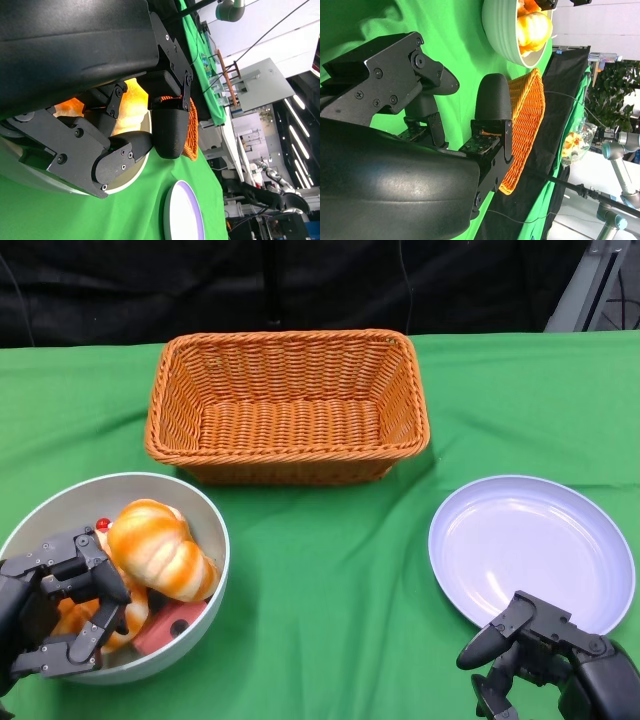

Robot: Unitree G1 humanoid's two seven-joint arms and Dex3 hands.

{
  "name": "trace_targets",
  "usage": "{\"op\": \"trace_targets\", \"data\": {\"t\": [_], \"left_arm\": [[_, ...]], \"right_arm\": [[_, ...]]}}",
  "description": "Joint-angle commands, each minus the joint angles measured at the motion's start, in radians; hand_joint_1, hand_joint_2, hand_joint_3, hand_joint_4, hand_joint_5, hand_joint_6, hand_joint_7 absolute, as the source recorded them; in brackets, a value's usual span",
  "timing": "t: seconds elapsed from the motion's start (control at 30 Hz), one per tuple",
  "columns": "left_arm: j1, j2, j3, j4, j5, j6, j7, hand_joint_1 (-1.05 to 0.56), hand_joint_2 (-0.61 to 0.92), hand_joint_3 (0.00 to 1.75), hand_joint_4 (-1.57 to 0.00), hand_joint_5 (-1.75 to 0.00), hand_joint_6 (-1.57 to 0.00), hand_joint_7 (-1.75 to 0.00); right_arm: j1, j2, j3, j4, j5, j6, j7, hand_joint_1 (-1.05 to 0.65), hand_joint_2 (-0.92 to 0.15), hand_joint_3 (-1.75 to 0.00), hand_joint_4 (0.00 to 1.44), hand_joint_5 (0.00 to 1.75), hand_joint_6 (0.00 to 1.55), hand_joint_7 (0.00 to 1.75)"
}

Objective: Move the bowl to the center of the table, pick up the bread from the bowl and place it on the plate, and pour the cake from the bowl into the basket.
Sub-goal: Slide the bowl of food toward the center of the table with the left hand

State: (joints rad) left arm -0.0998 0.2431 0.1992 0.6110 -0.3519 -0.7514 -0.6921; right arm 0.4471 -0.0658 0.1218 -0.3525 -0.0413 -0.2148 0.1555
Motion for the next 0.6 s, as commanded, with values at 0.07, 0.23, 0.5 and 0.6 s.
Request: {"op": "trace_targets", "data": {"t": [0.07, 0.23, 0.5, 0.6], "left_arm": [[-0.010, 0.008, 0.010, 0.012, -0.001, -0.010, -0.006, -0.13, 0.57, 1.07, -0.75, -1.67, -0.70, -1.44], [-0.010, 0.009, 0.009, 0.014, 0.006, -0.013, 0.000, -0.14, 0.56, 1.08, -0.76, -1.68, -0.70, -1.45], [-0.009, 0.009, 0.010, 0.012, 0.013, -0.008, 0.007, -0.15, 0.56, 1.08, -0.73, -1.69, -0.69, -1.46], [-0.009, 0.008, 0.010, 0.011, 0.012, -0.008, 0.007, -0.14, 0.56, 1.08, -0.73, -1.69, -0.70, -1.46]], "right_arm": [[0.002, -0.013, -0.011, 0.010, 0.010, -0.015, -0.001, 0.07, -0.59, -0.96, 0.63, 1.63, 0.61, 1.33], [0.002, -0.013, -0.011, 0.010, 0.010, -0.014, -0.002, 0.06, -0.59, -0.95, 0.63, 1.63, 0.61, 1.33], [0.000, -0.013, -0.012, 0.010, 0.006, -0.014, -0.003, 0.07, -0.59, -0.95, 0.63, 1.64, 0.61, 1.33], [0.000, -0.012, -0.012, 0.010, 0.008, -0.012, -0.003, 0.07, -0.59, -0.95, 0.63, 1.64, 0.61, 1.33]]}}
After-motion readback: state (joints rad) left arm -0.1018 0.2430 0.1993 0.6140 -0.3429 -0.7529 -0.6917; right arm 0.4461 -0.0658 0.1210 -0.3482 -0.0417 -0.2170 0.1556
